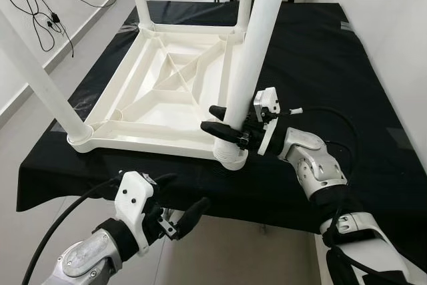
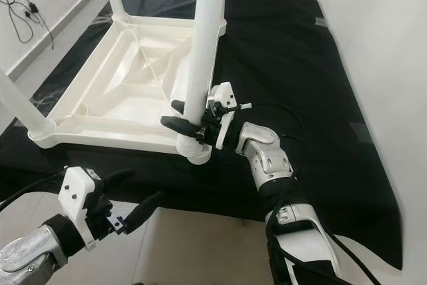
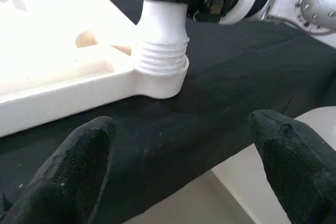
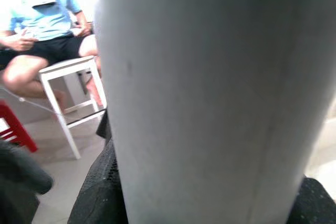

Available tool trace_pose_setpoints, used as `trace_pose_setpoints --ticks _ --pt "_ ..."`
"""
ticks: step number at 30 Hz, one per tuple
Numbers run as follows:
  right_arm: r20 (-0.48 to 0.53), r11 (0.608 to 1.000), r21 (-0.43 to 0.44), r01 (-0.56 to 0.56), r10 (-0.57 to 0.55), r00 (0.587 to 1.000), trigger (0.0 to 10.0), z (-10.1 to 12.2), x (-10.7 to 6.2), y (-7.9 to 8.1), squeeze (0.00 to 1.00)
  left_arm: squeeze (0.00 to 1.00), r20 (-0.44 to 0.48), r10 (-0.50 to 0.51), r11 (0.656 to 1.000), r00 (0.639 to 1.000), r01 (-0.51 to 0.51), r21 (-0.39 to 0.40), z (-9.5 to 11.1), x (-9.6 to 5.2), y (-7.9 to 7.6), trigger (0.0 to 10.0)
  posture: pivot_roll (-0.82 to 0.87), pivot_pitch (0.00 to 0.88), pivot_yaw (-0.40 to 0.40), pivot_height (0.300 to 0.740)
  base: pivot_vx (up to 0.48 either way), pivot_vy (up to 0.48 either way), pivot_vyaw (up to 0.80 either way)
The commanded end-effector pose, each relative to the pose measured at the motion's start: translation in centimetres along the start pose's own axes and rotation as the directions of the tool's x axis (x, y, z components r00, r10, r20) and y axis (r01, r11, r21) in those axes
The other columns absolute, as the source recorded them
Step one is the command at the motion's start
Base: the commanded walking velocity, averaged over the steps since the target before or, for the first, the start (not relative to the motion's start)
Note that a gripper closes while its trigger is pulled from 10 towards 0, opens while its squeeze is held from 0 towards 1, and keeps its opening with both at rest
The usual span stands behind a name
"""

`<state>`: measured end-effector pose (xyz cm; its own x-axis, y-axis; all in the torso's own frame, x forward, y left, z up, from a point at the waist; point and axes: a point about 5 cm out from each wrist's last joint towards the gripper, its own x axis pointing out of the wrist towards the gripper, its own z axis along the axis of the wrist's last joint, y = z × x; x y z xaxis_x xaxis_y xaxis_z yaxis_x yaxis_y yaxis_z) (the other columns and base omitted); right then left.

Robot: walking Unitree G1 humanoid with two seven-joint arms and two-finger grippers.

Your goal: Building children table

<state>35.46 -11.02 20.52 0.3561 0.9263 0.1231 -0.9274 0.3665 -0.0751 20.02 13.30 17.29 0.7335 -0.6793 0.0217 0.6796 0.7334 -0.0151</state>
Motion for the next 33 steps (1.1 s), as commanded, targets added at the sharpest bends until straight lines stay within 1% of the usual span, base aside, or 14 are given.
trace_pose_setpoints --ticks 1,17,19,20,21,23,25,26,33 --pt "-0.017 0.999 0.012 -0.038 0.039 0.999 10.0 -0.6 0.1 0.5 0.0 0.0 -0.022 0.0 1.0 1.0 -0.001 -0.03 -0.5 -0.1 0.1 10.0 0.03 0.226 -0.009 0.74 0.0 0.0 0.0" --pt "-0.069 0.995 -0.016 -0.101 0.1 0.993 10.0 -0.6 -0.3 0.5 0.0 0.0 -0.025 0.002 0.999 1.0 -0.003 -0.049 -0.6 -0.2 0.3 10.0 0.03 0.229 -0.022 0.74 0.0 0.0 0.0" --pt "-0.084 0.987 -0.007 -0.158 0.157 0.984 10.0 -0.6 -0.2 0.8 0.0 0.0 -0.025 0.0 0.999 1.0 -0.001 -0.043 -0.5 -0.2 0.3 10.0 0.04 0.233 -0.023 0.74 0.0 0.0 0.0" --pt "-0.084 0.987 -0.007 -0.158 0.157 0.984 10.0 -0.6 -0.2 0.8 0.0 0.0 -0.025 0.0 0.999 1.0 -0.001 -0.043 -0.5 -0.2 0.3 10.0 0.04 0.233 -0.023 0.74 0.0 0.0 0.0" --pt "-0.092 0.982 0.0 -0.19 0.189 0.978 10.0 -0.6 -0.2 1.0 0.0 0.0 -0.025 -0.001 0.999 1.0 0.0 -0.041 -0.5 -0.2 0.3 10.0 0.04 0.235 -0.021 0.74 0.0 0.0 0.0" --pt "-0.096 0.978 0.004 -0.211 0.21 0.973 10.0 -0.6 -0.2 1.1 0.0 0.0 -0.025 -0.003 0.999 1.0 0.002 -0.04 -0.5 -0.2 0.3 10.0 0.05 0.235 -0.019 0.74 0.0 0.0 0.0" --pt "-0.103 0.973 0.013 -0.231 0.232 0.967 10.0 -0.6 -0.4 1.1 0.0 0.0 -0.027 -0.008 0.999 1.0 0.007 -0.038 -0.5 -0.2 0.2 10.0 0.06 0.24 -0.02 0.74 0.0 0.0 0.0" --pt "-0.1 0.968 0.035 -0.248 0.25 0.963 10.0 -0.4 -0.9 0.7 0.0 0.0 -0.03 -0.014 0.999 0.999 0.013 -0.037 -0.4 -0.2 0.1 10.0 0.06 0.243 -0.023 0.74 0.0 0.0 0.0" --pt "-0.095 0.968 0.041 -0.246 0.249 0.964 10.0 0.0 -1.1 0.2 0.0 0.0 -0.028 -0.016 0.999 0.999 0.015 -0.038 -0.3 -0.3 0.0 10.0 0.06 0.252 -0.028 0.74 0.0 0.0 0.0"
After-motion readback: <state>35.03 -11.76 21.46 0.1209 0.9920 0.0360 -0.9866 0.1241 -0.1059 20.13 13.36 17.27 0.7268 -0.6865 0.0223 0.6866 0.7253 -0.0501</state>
